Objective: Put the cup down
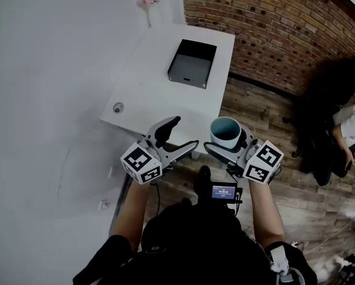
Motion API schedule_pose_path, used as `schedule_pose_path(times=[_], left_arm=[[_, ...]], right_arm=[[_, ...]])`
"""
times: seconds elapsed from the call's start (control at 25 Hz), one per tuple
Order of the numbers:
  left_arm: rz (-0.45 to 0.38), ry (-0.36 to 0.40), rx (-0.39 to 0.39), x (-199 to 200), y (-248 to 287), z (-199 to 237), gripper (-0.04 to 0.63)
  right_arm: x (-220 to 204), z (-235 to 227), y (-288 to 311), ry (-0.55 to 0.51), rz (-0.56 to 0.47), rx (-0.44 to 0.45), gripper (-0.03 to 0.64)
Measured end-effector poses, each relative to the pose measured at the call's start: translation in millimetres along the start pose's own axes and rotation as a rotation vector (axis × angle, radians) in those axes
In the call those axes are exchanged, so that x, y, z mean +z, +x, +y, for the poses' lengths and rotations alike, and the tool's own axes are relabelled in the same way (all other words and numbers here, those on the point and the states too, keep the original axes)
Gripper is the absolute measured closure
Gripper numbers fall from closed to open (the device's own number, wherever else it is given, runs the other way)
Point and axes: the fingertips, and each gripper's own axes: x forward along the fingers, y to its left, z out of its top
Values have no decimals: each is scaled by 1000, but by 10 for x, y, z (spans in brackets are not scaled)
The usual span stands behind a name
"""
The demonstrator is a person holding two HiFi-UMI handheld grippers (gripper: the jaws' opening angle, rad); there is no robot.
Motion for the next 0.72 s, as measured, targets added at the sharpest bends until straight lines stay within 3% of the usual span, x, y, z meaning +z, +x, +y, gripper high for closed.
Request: schedule_pose_path(times=[0.72], left_arm=[[10,-7,53,236,892,690,218]], right_arm=[[398,-1025,237,31,14,78,213]])
